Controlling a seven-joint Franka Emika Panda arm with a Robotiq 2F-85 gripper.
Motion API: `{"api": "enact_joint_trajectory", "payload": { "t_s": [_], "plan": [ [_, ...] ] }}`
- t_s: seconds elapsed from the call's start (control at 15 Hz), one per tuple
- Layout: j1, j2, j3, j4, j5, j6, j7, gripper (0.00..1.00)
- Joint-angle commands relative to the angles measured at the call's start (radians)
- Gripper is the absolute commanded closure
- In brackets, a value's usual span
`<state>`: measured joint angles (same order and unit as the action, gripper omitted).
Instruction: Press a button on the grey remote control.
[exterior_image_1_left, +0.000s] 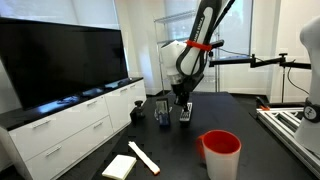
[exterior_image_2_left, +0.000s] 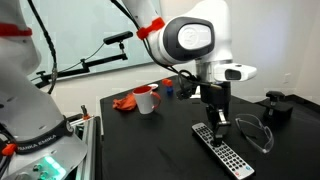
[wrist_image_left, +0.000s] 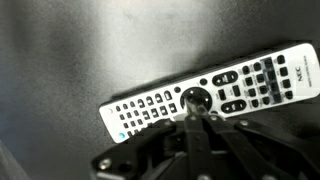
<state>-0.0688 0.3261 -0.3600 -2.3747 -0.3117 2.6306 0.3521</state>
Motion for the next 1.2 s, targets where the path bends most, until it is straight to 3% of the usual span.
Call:
{"api": "enact_joint_trajectory", "payload": {
  "t_s": [0.0,0.4,0.6,1.13],
  "plan": [
    [-0.002,-0.068,-0.014,-0.055,-0.037,0.022,-0.010,1.00],
    [-0.006,-0.104,-0.017,-0.071,-0.066,0.017,-0.006,1.00],
    [-0.020,-0.156,0.002,-0.096,-0.053,0.000,-0.064,1.00],
    [-0.073,-0.552,0.099,-0.230,0.090,-0.256,-0.429,1.00]
  ]
}}
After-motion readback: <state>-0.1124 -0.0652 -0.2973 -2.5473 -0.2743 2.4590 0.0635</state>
